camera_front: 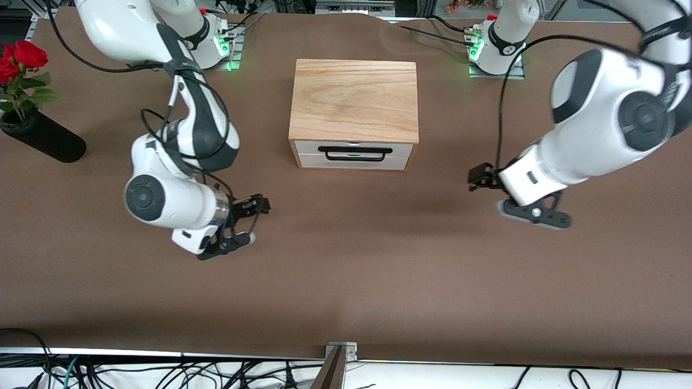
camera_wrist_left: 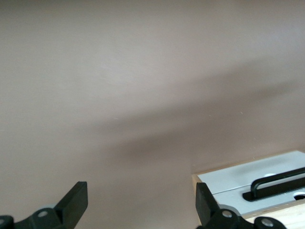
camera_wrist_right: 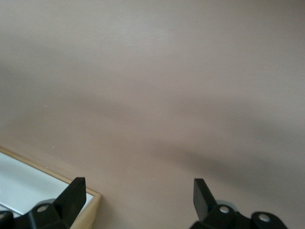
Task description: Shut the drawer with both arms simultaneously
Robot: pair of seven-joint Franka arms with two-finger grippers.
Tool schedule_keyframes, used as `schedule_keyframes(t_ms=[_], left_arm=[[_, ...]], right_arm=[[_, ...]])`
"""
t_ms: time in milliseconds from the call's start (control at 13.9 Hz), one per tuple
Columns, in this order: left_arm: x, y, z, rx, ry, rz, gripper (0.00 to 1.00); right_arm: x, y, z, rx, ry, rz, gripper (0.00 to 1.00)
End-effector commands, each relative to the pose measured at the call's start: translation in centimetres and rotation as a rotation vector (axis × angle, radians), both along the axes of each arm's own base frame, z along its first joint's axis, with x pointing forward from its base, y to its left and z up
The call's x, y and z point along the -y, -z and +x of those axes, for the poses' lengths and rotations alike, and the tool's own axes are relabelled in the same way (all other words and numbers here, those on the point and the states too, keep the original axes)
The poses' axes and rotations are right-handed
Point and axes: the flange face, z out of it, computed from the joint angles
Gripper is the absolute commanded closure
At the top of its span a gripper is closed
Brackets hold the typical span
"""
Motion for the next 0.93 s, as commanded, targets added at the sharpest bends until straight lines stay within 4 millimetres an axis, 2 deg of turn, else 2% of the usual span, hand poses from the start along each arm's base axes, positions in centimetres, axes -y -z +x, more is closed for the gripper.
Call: schedule_keyframes(t_ms=[0, 144, 216, 288, 359, 503, 719, 863], left_arm=[[-3.2, -3.9, -1.5, 0.056, -0.022, 0.063, 0.00], [-7.4, -6.4, -2.7, 0.103, -0.067, 0.129, 0.00], [-8.8, -6.6, -3.7, 0.095, -0.086, 0.144, 0.00], [-9.9, -6.2, -5.3, 0.073, -0.098, 0.151, 0.00], [-11.5, -6.1, -6.7, 0.057, -0.122, 0.150, 0.00], [-11.8, -5.7, -9.0, 0.045, -0.120, 0.160, 0.00], [-11.0, -5.7, -9.2, 0.042, -0.107, 0.163, 0.00], [-10.0, -6.0, -9.4, 0.045, -0.094, 0.162, 0.00]], right_arm=[[3.2, -3.0, 0.7, 0.030, 0.027, -0.042, 0.00], [7.0, -4.9, 1.2, 0.053, 0.082, -0.059, 0.00], [9.2, -6.5, 0.8, 0.071, 0.101, -0.080, 0.00], [12.2, -8.5, 0.5, 0.099, 0.127, -0.113, 0.00], [13.8, -10.6, 0.2, 0.131, 0.138, -0.138, 0.00], [16.0, -13.8, -0.8, 0.180, 0.144, -0.200, 0.00], [20.1, -16.7, -2.7, 0.204, 0.196, -0.198, 0.00], [20.7, -18.3, -4.0, 0.215, 0.208, -0.188, 0.00]])
